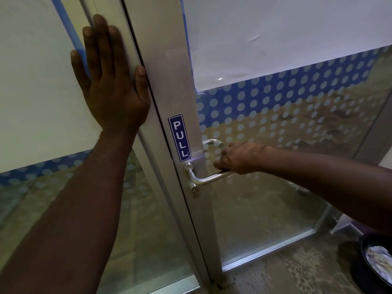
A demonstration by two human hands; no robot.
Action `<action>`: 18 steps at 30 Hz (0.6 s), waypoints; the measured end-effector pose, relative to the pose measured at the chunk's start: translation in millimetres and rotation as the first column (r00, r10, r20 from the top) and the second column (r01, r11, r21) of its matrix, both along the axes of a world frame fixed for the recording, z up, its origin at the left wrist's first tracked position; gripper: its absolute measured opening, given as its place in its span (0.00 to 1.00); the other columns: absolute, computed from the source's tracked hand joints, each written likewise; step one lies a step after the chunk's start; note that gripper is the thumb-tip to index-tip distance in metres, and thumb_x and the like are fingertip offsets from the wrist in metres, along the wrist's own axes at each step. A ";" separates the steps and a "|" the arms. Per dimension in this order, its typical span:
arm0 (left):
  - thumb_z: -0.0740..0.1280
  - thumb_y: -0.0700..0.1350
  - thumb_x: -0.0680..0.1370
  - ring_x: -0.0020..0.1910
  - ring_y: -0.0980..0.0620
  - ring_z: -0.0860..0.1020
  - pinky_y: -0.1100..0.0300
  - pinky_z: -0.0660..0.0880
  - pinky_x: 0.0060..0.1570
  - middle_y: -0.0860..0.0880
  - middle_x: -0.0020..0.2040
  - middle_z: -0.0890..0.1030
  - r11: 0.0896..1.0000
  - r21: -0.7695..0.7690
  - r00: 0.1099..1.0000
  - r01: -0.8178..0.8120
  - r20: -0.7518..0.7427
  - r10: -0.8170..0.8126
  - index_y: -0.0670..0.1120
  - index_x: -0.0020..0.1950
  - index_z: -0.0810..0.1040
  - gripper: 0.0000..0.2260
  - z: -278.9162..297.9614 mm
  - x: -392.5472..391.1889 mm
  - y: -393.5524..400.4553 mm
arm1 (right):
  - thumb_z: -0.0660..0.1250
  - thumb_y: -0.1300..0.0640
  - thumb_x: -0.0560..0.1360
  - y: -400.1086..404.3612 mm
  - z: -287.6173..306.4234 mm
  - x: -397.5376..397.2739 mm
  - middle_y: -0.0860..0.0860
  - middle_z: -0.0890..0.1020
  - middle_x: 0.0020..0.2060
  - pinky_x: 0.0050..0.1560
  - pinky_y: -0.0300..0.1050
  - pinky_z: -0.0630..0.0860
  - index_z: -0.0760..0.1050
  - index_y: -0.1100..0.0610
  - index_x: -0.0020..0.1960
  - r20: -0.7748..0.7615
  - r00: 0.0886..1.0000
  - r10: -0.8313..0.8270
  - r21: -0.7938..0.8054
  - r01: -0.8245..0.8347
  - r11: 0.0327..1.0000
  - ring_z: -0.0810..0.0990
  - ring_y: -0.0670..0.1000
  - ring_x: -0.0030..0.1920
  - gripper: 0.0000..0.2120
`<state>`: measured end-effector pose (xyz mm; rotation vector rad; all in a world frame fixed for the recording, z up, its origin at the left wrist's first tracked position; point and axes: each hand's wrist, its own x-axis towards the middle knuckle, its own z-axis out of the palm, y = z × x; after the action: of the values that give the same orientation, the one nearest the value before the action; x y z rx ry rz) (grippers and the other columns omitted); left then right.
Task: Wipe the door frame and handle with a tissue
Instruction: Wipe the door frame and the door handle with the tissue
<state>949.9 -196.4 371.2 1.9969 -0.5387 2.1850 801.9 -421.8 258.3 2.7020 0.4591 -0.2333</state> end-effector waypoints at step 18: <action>0.52 0.56 0.86 0.77 0.39 0.61 0.55 0.35 0.77 0.38 0.78 0.65 1.000 0.002 1.000 -0.003 -0.022 0.003 0.40 0.79 0.60 0.27 0.9 -3.4 0.3 | 0.59 0.59 0.80 -18.9 -15.3 7.6 0.51 0.80 0.43 0.42 0.39 0.75 0.76 0.54 0.54 -0.241 0.887 -0.394 0.738 0.431 0.519 0.80 0.48 0.43 0.07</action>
<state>946.5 -196.1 372.1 2.0214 -0.5349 2.1624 809.5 -440.7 243.0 3.6709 -0.1743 -0.2639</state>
